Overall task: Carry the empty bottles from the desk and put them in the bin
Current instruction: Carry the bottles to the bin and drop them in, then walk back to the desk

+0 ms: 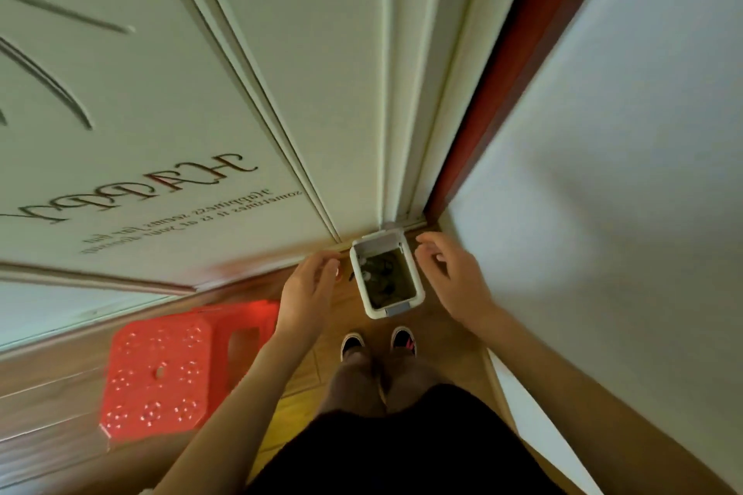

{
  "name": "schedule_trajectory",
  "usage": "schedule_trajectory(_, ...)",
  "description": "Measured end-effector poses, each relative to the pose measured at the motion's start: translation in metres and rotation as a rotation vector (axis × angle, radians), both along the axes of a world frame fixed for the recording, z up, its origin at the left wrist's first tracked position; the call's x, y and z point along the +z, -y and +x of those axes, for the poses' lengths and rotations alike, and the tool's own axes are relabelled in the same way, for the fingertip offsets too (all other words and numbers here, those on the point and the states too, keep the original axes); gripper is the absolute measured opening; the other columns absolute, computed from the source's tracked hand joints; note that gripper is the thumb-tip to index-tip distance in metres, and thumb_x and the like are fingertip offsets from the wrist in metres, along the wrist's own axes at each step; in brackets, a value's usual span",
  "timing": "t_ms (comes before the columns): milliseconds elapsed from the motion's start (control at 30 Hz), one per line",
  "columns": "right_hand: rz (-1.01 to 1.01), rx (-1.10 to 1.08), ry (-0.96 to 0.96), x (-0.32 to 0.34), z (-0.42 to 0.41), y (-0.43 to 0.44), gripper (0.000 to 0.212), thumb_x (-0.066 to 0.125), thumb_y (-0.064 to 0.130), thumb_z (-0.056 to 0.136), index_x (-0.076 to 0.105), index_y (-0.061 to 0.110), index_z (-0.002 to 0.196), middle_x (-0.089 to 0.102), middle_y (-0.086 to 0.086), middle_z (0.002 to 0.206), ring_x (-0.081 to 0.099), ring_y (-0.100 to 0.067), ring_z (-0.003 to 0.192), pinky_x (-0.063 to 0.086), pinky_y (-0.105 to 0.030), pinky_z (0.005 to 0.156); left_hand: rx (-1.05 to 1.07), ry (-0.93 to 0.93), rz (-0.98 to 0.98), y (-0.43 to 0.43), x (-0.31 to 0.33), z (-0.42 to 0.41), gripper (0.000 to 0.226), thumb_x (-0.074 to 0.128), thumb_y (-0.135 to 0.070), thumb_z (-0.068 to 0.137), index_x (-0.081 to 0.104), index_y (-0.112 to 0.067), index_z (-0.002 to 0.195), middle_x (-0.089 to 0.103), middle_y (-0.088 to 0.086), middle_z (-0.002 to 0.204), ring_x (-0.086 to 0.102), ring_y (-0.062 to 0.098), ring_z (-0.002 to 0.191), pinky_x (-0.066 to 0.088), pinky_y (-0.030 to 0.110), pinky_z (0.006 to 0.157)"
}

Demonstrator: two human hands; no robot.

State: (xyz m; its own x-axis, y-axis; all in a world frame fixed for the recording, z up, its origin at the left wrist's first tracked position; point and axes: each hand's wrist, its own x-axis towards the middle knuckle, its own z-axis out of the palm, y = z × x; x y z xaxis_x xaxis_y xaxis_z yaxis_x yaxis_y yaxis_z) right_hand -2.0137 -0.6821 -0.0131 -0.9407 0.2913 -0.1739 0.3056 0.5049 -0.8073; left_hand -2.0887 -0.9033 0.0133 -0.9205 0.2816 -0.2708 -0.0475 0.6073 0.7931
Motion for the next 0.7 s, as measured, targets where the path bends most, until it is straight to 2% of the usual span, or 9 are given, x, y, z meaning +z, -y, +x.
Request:
schedule_trajectory(67, 0.015, 0.011, 0.041, 0.019, 0.02, 0.0, 0.045, 0.042, 0.048, 0.096, 0.054, 0.021, 0.13, 0.061, 0.005, 0.128, 0.058, -0.011, 0.116, 0.051, -0.03, 0.098, -0.043, -0.019, -0.016, 0.003, 0.026, 0.016, 0.018, 0.045, -0.024, 0.098, 0.061, -0.031, 0.104, 0.062, -0.02, 0.092, 0.055, -0.011, 0.084, 0.038, 0.005, 0.066)
schedule_trajectory(133, 0.06, 0.04, 0.112, 0.027, 0.04, -0.001, 0.046, 0.04, 0.049, 0.096, 0.053, 0.024, 0.132, 0.059, 0.005, 0.132, 0.056, -0.013, 0.119, 0.048, -0.03, 0.101, -0.071, -0.015, -0.025, 0.008, 0.036, 0.032, 0.024, 0.044, -0.027, 0.099, 0.063, -0.025, 0.113, 0.064, -0.013, 0.103, 0.055, -0.008, 0.09, 0.037, 0.008, 0.072)
schedule_trajectory(267, 0.188, 0.116, 0.26, 0.016, 0.082, 0.002, 0.044, 0.04, 0.046, 0.098, 0.053, 0.023, 0.133, 0.058, 0.004, 0.134, 0.054, -0.011, 0.119, 0.043, -0.025, 0.1, -0.197, 0.03, -0.159, 0.023, 0.02, 0.055, 0.037, 0.042, -0.035, 0.098, 0.06, -0.018, 0.126, 0.062, -0.001, 0.123, 0.056, 0.01, 0.11, 0.04, 0.022, 0.09)
schedule_trajectory(333, 0.176, 0.084, 0.314, 0.009, 0.101, 0.004, 0.041, 0.042, 0.042, 0.099, 0.054, 0.021, 0.131, 0.06, 0.001, 0.13, 0.055, -0.01, 0.114, 0.043, -0.021, 0.095, -0.237, 0.099, -0.219, 0.033, 0.007, 0.061, 0.036, 0.043, -0.033, 0.099, 0.059, -0.018, 0.127, 0.062, 0.0, 0.125, 0.055, 0.01, 0.112, 0.04, 0.023, 0.093)
schedule_trajectory(433, 0.154, 0.03, 0.375, 0.006, 0.117, 0.007, 0.042, 0.043, 0.042, 0.099, 0.053, 0.02, 0.133, 0.06, 0.0, 0.129, 0.057, -0.012, 0.115, 0.045, -0.025, 0.097, -0.254, 0.14, -0.256, 0.042, 0.003, 0.061, 0.036, 0.044, -0.036, 0.098, 0.06, -0.02, 0.125, 0.062, -0.001, 0.126, 0.056, 0.012, 0.114, 0.042, 0.027, 0.097)
schedule_trajectory(567, 0.195, -0.109, 0.315, 0.015, 0.119, 0.013, 0.04, 0.041, 0.044, 0.098, 0.057, 0.022, 0.127, 0.063, 0.002, 0.123, 0.058, -0.01, 0.108, 0.045, -0.022, 0.092, -0.281, 0.063, -0.199, 0.042, 0.016, 0.038, 0.027, 0.047, -0.031, 0.097, 0.065, -0.023, 0.114, 0.064, -0.01, 0.109, 0.058, 0.009, 0.103, 0.041, 0.025, 0.086)
schedule_trajectory(633, 0.183, -0.207, 0.265, 0.025, 0.118, 0.018, 0.04, 0.041, 0.046, 0.097, 0.058, 0.021, 0.124, 0.063, 0.002, 0.119, 0.058, -0.011, 0.104, 0.048, -0.026, 0.092, -0.342, 0.022, -0.152, 0.037, 0.024, 0.021, 0.021, 0.047, -0.03, 0.097, 0.065, -0.029, 0.106, 0.064, -0.014, 0.101, 0.059, 0.005, 0.094, 0.042, 0.025, 0.079)
schedule_trajectory(700, 0.173, -0.318, 0.203, 0.036, 0.118, 0.025, 0.041, 0.04, 0.048, 0.097, 0.057, 0.022, 0.123, 0.062, 0.003, 0.118, 0.058, -0.011, 0.105, 0.047, -0.028, 0.094, -0.424, -0.007, -0.106, 0.029, 0.032, 0.004, 0.016, 0.046, -0.029, 0.098, 0.062, -0.033, 0.1, 0.063, -0.014, 0.096, 0.057, -0.003, 0.087, 0.042, 0.019, 0.073)
